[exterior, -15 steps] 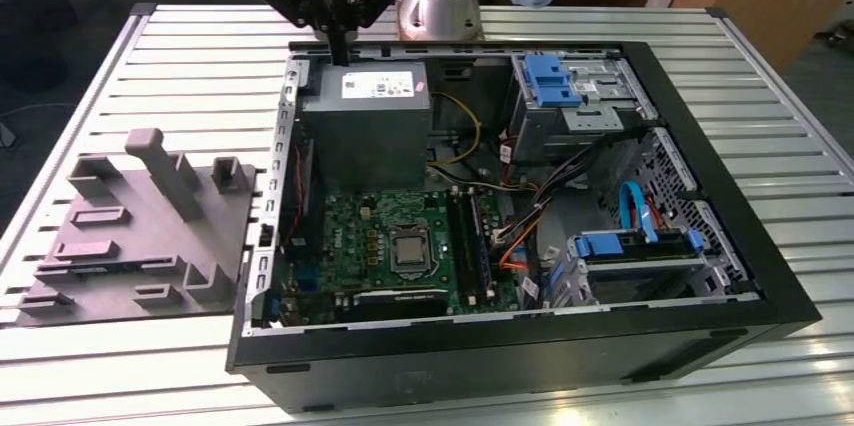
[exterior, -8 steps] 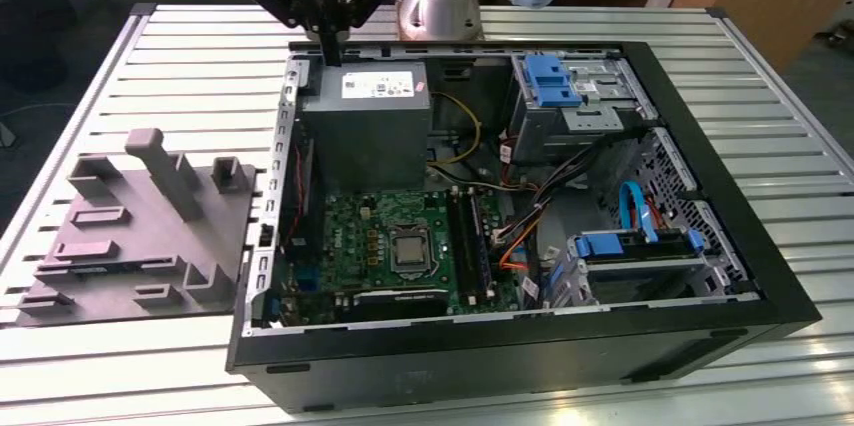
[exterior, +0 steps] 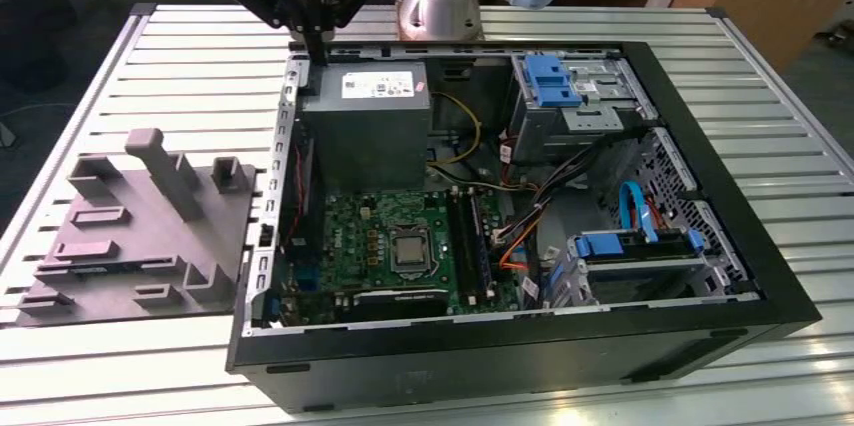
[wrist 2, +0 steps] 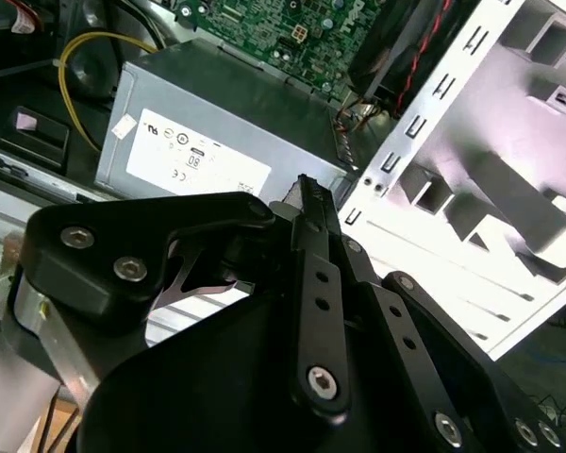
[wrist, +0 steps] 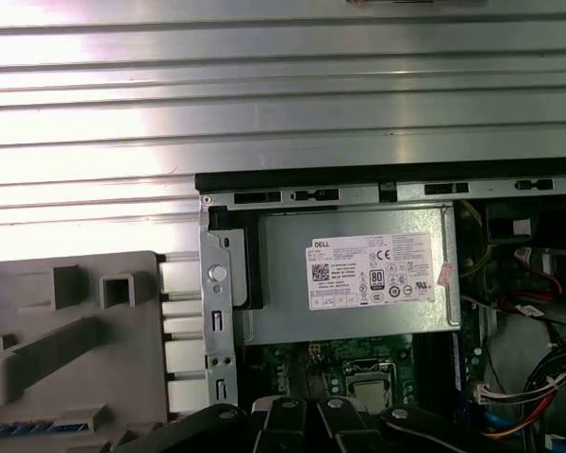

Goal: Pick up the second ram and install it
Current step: 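Reach for the second ram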

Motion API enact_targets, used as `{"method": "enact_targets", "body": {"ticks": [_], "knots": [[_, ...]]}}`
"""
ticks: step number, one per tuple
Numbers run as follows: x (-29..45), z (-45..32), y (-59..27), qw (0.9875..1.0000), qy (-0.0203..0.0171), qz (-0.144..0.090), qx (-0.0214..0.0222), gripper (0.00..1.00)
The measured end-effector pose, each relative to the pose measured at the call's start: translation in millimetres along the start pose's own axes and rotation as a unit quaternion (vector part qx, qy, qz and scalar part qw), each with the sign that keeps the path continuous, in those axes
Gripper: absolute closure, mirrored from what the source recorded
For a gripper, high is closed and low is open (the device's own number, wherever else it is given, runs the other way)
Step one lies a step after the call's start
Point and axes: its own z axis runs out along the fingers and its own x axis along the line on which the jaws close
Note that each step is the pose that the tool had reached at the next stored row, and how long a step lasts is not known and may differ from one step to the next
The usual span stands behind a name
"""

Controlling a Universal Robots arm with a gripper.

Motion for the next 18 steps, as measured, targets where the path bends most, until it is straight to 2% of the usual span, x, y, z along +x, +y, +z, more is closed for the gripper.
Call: {"method": "enact_targets", "body": {"ticks": [18], "knots": [[28.6,-1.3,-2.1,1.0,-0.0059,0.0,-0.0004,0.9]]}}
